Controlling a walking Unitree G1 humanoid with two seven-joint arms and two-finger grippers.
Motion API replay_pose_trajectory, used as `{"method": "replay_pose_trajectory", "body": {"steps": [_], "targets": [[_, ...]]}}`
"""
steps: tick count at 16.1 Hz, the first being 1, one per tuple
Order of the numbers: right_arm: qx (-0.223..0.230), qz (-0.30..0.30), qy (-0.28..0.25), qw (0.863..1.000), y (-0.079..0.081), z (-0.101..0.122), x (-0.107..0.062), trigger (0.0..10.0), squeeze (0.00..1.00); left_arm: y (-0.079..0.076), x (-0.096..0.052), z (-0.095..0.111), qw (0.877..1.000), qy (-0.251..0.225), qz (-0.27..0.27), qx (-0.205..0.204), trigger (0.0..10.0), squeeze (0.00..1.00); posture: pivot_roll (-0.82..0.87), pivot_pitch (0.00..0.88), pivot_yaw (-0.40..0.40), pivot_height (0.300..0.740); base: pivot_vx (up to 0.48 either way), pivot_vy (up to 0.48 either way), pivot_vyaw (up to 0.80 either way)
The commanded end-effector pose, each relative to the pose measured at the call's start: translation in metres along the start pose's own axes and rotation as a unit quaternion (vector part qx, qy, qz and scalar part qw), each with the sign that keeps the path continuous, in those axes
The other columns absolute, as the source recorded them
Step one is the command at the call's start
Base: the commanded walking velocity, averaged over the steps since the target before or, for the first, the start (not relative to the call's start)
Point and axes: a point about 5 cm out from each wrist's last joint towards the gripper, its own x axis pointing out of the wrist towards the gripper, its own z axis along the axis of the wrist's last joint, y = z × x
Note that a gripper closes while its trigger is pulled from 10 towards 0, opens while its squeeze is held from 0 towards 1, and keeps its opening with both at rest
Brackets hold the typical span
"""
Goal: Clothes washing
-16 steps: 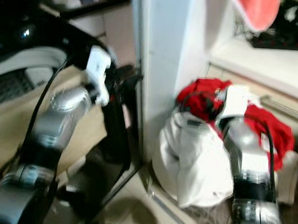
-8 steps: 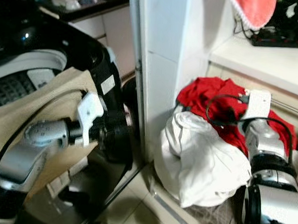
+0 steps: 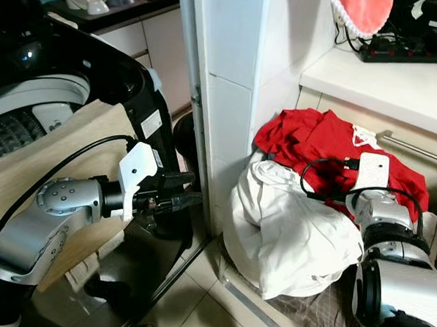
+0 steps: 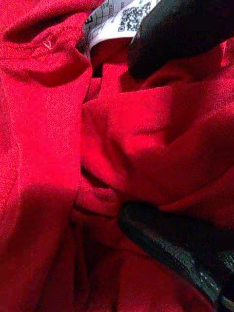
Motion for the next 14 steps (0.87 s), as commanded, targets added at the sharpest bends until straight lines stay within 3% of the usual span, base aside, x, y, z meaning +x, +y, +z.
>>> {"method": "replay_pose_trajectory", "body": {"steps": [1,2,3,4,14], "targets": [[0.026,0.01,0.012,1.0,0.0045,-0.0007,0.0002,10.0,0.0,-0.0012,0.0001,0.0042,1.0,0.004,-0.006,0.011,10.0,0.0,-0.01,0.059,0.112,0.74,0.0,0.0,0.0],[0.047,0.019,0.015,0.999,0.0062,-0.0023,0.0004,9.8,0.0,-0.0029,0.0015,0.0043,1.0,0.004,-0.009,0.011,10.0,0.0,-0.02,0.059,0.107,0.74,0.0,0.0,0.0],[0.054,0.021,0.019,0.998,0.0065,-0.003,0.0004,7.3,0.0,-0.0037,0.0024,0.0047,1.0,0.004,-0.011,0.011,10.0,0.0,-0.02,0.058,0.107,0.74,0.0,0.0,0.0],[0.053,0.023,0.016,0.998,0.007,-0.0016,0.0002,0.0,0.0,-0.0034,0.0027,0.0046,1.0,0.003,-0.008,0.01,10.0,0.0,-0.02,0.058,0.111,0.74,0.0,0.0,0.0],[0.049,0.044,0.004,0.998,0.0102,0.0042,-0.0007,0.0,0.0,-0.0006,0.0094,0.0051,1.0,-0.001,0.002,0.013,10.0,0.0,-0.04,0.031,0.105,0.74,0.0,0.0,0.0]]}}
